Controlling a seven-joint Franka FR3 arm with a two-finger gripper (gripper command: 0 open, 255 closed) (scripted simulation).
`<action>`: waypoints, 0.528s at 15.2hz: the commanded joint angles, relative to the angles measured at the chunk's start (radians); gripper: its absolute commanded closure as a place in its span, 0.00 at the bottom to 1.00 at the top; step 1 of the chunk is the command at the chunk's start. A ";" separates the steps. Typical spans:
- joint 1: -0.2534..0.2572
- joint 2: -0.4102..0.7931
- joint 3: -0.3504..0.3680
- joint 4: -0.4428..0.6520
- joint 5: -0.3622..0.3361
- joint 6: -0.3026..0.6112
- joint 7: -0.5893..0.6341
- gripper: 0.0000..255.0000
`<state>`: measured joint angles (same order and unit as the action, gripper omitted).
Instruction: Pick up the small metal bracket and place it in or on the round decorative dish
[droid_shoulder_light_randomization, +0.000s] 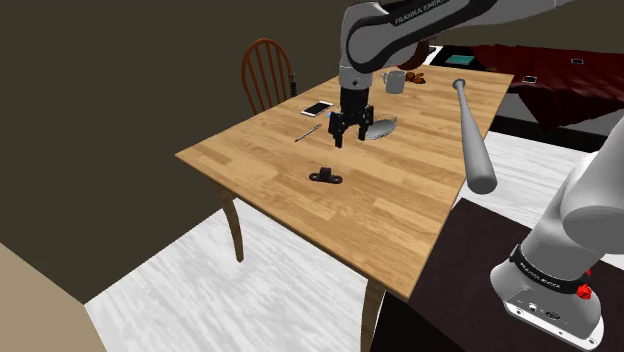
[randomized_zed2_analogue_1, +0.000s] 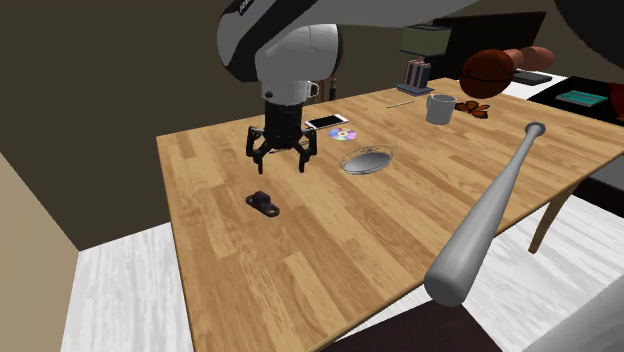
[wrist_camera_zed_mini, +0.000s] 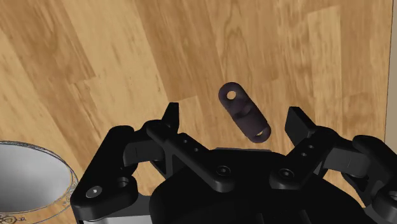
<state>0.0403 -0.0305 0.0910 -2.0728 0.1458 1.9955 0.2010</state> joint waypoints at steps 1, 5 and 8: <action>0.004 0.081 0.004 0.047 0.014 0.028 0.007 0.00; 0.013 0.235 0.013 0.161 0.038 0.057 0.021 0.00; 0.017 0.299 0.017 0.203 0.047 0.076 0.026 0.00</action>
<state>0.0574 0.2526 0.1077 -1.8725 0.1897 2.0589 0.2284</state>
